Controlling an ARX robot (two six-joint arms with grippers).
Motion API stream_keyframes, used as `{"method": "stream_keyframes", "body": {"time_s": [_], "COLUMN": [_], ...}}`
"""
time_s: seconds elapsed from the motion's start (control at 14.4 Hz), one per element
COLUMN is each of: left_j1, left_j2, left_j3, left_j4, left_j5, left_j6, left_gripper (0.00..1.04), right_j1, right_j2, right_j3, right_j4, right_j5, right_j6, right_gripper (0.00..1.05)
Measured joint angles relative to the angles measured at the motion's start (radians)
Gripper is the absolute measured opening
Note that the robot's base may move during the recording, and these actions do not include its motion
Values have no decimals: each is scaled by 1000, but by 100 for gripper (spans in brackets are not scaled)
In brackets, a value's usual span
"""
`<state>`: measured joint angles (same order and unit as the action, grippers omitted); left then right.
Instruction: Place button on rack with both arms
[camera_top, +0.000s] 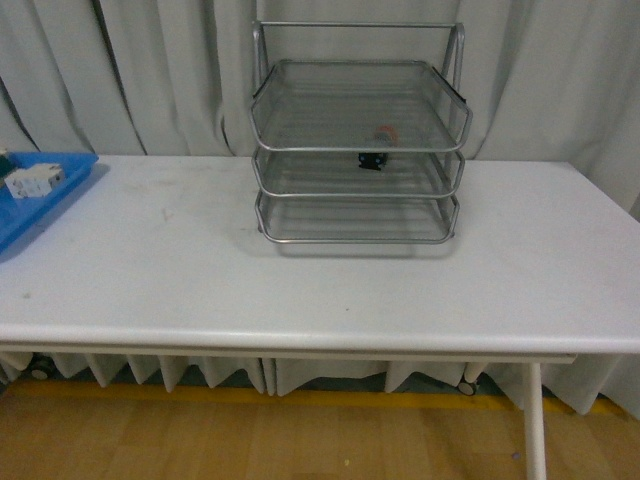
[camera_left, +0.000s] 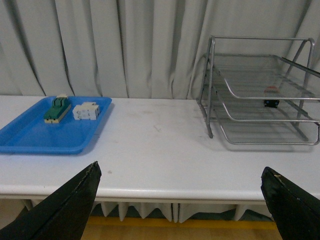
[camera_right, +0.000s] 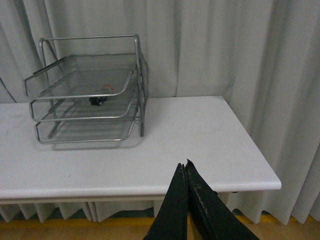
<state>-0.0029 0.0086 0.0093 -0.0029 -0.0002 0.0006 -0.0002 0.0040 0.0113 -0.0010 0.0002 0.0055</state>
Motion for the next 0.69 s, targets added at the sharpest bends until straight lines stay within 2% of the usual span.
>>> {"method": "stream_keyframes", "body": {"time_s": [0.28, 0.35, 0.69], "left_j1": [0, 0, 0], "left_j2": [0, 0, 0], "left_j3": [0, 0, 0], "left_j4": [0, 0, 0], "left_j5": [0, 0, 0], "left_j6": [0, 0, 0], "left_gripper": [98, 98, 98], "right_j1": [0, 0, 0], "right_j2": [0, 0, 0], "right_j3": [0, 0, 0], "right_j4": [-2, -2, -2], "right_j5": [0, 0, 0], "right_j6": [0, -2, -2], "right_gripper": [2, 5, 70]}}
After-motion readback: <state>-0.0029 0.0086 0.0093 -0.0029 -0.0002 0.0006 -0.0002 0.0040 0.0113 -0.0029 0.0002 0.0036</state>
